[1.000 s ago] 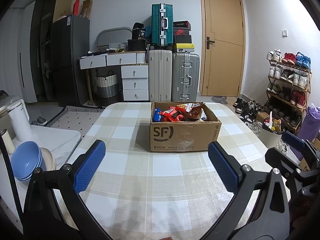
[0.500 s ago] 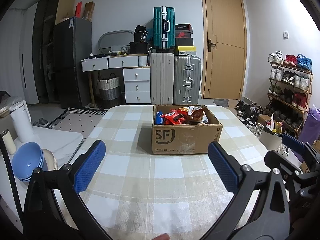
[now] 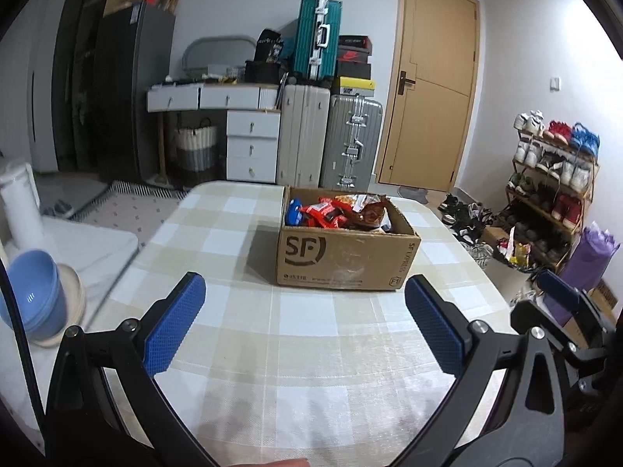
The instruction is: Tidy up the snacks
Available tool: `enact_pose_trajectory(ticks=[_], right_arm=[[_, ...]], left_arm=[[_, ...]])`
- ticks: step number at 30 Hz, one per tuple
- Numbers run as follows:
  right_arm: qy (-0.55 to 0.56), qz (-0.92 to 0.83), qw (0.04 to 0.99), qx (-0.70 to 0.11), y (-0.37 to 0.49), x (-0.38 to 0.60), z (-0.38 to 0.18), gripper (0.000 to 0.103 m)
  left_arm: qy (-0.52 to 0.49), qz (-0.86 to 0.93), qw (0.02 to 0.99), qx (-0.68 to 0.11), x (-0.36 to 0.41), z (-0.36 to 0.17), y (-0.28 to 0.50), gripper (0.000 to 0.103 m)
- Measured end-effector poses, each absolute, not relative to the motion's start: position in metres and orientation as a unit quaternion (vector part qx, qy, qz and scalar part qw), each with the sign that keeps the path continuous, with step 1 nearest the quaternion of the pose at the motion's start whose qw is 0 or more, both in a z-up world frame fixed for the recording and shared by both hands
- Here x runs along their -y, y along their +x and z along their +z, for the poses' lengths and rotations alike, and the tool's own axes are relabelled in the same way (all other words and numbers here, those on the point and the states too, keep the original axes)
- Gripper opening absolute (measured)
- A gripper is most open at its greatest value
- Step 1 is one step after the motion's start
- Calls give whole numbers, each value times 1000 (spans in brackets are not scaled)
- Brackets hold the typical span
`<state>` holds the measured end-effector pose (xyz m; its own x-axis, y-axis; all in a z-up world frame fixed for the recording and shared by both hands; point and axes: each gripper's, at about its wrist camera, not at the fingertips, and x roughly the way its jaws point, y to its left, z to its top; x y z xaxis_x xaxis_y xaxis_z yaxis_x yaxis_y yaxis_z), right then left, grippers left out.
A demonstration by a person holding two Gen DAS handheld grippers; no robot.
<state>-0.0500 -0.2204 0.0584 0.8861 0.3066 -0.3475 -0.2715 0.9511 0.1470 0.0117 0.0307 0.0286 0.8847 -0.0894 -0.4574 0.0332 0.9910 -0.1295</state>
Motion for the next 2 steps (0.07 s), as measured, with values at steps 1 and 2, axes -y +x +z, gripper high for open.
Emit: enact_pose_trajectory(ticks=[1, 2], right_arm=[[47, 149, 970, -187, -50, 220, 58, 102], [47, 149, 970, -187, -50, 220, 58, 102]], left_arm=[[-63, -27, 969, -239, -33, 27, 14, 102], [-62, -20, 967, -245, -36, 25, 18, 102]])
